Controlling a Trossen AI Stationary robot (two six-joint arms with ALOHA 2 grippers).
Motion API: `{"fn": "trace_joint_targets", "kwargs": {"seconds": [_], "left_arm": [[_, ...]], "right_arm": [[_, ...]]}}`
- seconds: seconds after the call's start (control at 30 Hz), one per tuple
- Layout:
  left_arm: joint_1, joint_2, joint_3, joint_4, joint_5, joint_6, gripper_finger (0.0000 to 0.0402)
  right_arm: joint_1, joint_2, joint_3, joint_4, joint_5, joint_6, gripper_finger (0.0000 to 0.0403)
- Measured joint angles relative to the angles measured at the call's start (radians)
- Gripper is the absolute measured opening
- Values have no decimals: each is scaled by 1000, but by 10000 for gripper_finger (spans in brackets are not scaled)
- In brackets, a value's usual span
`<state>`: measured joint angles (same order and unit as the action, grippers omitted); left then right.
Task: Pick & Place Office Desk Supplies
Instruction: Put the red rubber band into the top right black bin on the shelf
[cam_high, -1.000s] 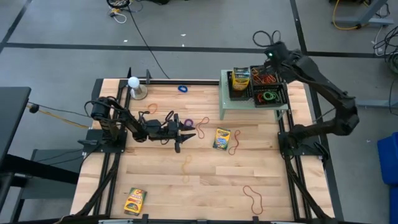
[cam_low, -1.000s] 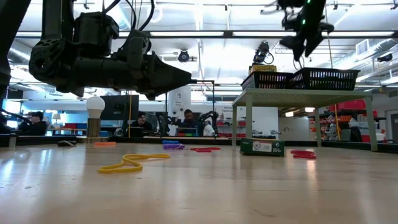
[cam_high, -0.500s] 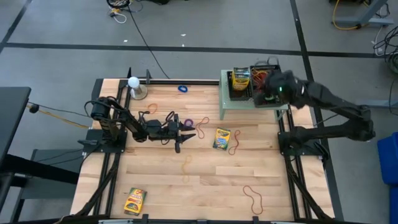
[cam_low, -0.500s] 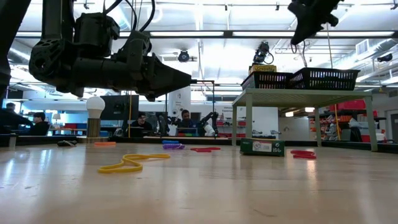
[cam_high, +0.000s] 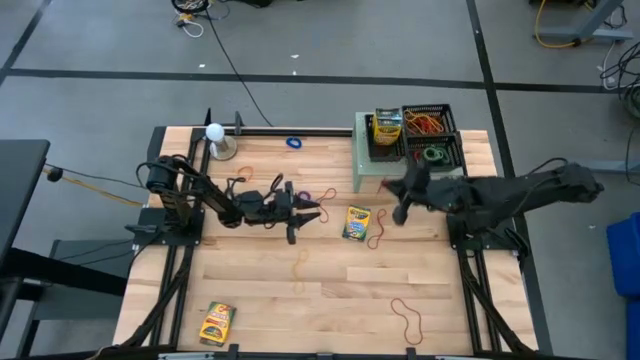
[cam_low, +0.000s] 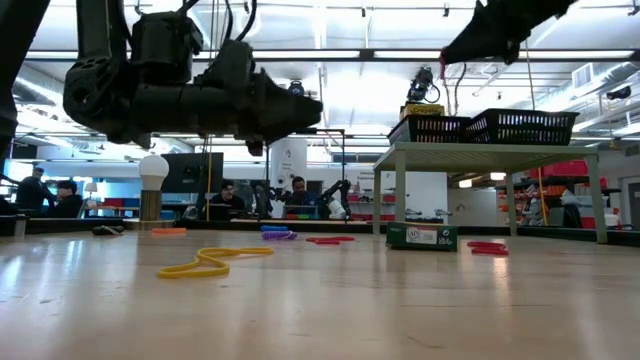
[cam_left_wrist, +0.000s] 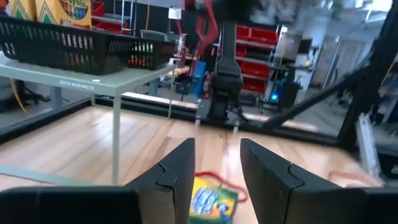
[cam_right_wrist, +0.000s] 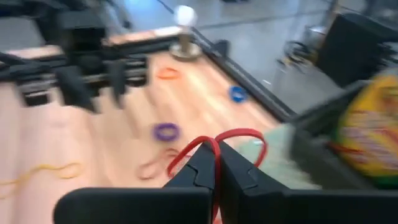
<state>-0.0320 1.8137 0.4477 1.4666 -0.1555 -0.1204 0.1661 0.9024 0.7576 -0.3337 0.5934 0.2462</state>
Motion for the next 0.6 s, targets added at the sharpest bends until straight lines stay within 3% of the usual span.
{"fn": "trace_joint_targets", "kwargs": {"seconds": [0.17, 0.37, 0.5, 0.6], "left_arm": [[-8, -4, 11, 0, 42, -77, 120], [-50, -33, 11, -30, 64, -77, 54], [-86, -92, 11, -180, 38, -68, 9], [-114, -141, 11, -295, -8, -64, 7]], "right_arm": [[106, 0, -138, 240, 0, 0, 13], [151, 0, -280, 431, 1, 4, 15], [151, 0, -337, 525, 4, 8, 14], [151, 0, -347, 543, 5, 4, 18]]}}
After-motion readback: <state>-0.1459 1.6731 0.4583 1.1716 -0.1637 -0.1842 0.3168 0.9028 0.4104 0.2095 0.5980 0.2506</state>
